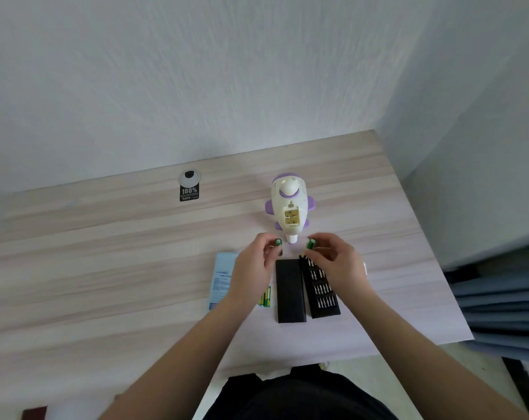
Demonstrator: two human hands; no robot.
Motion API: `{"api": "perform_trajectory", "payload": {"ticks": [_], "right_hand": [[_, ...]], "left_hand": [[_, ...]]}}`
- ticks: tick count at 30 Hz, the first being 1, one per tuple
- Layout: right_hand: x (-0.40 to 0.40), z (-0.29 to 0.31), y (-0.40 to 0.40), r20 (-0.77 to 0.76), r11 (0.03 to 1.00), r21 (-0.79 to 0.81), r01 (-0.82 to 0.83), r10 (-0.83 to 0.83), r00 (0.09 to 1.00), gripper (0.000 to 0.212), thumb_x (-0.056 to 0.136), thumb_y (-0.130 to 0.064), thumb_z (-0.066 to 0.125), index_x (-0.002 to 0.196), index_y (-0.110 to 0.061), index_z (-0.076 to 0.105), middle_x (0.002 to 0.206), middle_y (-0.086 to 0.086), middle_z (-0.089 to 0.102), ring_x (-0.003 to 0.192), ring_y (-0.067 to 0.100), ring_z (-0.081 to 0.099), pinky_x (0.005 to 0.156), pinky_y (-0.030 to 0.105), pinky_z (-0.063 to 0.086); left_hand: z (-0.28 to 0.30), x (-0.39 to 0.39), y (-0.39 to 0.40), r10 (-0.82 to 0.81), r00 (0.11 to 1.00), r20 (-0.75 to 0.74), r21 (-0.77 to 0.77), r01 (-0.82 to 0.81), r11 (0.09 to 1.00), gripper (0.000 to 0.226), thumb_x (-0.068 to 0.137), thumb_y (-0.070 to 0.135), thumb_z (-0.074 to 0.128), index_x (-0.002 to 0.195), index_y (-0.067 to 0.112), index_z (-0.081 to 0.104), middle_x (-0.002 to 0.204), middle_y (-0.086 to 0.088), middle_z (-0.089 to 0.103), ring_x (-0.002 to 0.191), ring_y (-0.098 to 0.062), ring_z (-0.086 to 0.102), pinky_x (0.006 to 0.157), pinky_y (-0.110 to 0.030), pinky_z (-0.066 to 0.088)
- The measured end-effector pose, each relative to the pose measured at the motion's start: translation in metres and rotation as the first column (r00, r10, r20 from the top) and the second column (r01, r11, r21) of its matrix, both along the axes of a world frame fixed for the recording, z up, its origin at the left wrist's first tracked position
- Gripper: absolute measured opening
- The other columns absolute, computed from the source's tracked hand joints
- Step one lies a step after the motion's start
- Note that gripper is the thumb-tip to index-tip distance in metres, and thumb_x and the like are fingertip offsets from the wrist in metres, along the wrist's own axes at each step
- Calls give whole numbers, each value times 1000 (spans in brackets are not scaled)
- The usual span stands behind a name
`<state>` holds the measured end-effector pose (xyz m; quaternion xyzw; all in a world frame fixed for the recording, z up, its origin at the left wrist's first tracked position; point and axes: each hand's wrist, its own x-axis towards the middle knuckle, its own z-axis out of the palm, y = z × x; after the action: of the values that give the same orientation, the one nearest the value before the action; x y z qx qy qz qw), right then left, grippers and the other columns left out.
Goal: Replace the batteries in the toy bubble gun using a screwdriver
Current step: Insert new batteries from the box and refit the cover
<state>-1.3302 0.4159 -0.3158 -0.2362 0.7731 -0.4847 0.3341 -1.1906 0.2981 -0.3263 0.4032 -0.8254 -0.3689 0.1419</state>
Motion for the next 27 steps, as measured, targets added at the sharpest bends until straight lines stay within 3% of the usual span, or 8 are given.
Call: {"api": "perform_trajectory", "payload": {"ticks": [3, 7, 16, 21, 27], "right_hand": [[-5, 8, 2, -37, 999, -42, -29, 28, 999, 23, 81, -15, 75, 93, -32, 65, 86, -15, 71, 80, -8, 65, 65, 5, 47], [-14, 10, 4, -67, 994, -82, -69, 63, 996, 23, 80, -12, 76, 93, -28, 65, 87, -14, 71, 84, -3, 67, 76, 18, 54], [-17, 20, -6, -62, 991, -133, -28, 20, 998, 25, 80, -12, 75, 97, -26, 62, 90, -10, 72, 85, 0, 68, 76, 16, 53], [-23, 23, -21, -68, 991, -137, 2, -12, 998, 24, 81, -12, 75, 93, -30, 62, 91, -9, 72, 84, 2, 69, 73, 14, 52], [-36, 22, -41, -152, 995, -101, 12, -27, 988, 15, 87, -13, 69, 102, -15, 64, 92, -8, 72, 84, -2, 67, 74, 14, 51]], "left_hand": [[13, 1, 10, 57, 984, -168, -23, -62, 998, 19, 92, 24, 62, 110, 18, 60, 98, 12, 67, 94, -2, 65, 83, -21, 53], [26, -2, 22, 64, 961, -267, -75, -87, 993, 20, 87, 18, 68, 106, 18, 62, 97, 14, 67, 94, -2, 66, 82, -15, 52], [29, -10, 13, 73, 958, -277, -17, -81, 997, 23, 89, 23, 67, 111, 21, 62, 102, 20, 67, 96, 3, 65, 80, -12, 50], [24, -20, -11, 49, 954, -296, -1, -51, 999, 24, 91, 19, 66, 115, 15, 65, 105, 7, 72, 94, 2, 65, 82, -12, 50], [17, -37, -40, 16, 953, -303, -40, -29, 999, 18, 88, 13, 68, 106, 12, 67, 101, -2, 69, 80, -10, 67, 72, -16, 51]]}}
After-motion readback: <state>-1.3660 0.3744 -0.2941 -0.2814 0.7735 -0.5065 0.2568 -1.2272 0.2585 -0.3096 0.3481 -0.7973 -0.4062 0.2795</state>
